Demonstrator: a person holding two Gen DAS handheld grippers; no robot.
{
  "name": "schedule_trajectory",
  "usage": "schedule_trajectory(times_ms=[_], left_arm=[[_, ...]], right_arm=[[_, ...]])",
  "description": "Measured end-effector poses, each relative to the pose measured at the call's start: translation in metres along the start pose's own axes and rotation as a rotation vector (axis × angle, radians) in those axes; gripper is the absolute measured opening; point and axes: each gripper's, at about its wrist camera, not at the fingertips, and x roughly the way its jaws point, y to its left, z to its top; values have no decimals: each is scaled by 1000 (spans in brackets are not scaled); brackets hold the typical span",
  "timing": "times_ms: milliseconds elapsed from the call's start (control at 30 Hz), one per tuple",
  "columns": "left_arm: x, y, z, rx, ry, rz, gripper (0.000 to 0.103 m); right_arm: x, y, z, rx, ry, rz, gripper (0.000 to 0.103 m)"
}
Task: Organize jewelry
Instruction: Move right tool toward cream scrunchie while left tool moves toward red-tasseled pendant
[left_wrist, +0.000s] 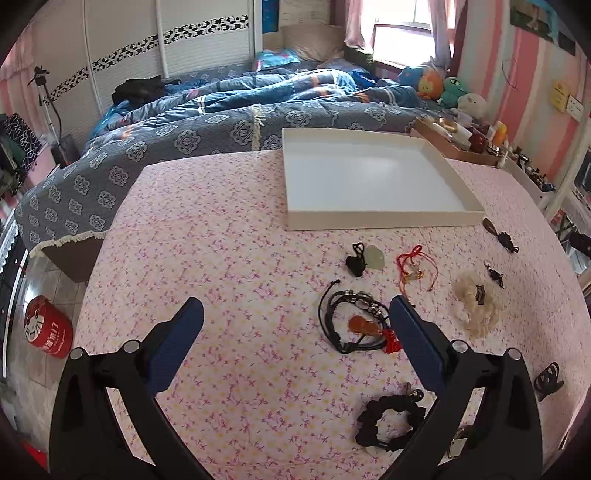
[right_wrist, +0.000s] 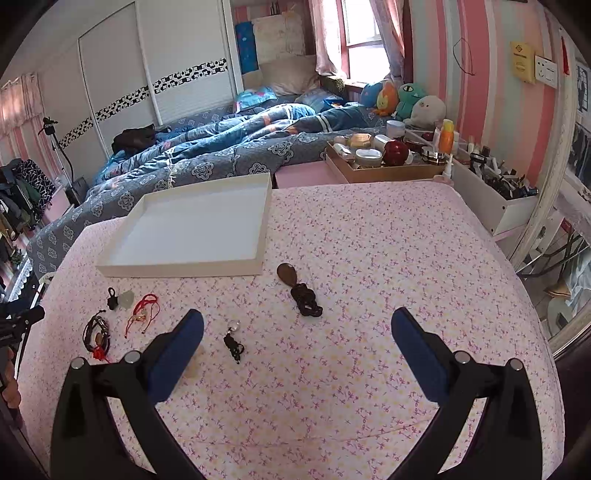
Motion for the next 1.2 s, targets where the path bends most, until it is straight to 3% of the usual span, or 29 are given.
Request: schedule_trajectory(times_ms=[733, 933, 1033, 1200], left_arm=[[29, -2, -6, 32, 35, -18, 95], [48, -4, -10, 33, 79, -20, 86], [53, -5, -11, 36, 83, -25, 86], [61, -9, -14, 42, 90, -27, 86]], right_arm=[[28, 18, -16, -27, 54, -40, 101], [42, 22, -19, -51, 67, -47, 100], [51, 26, -21, -78, 85, -43, 93], [66, 29, -23, -98, 112, -35, 92]])
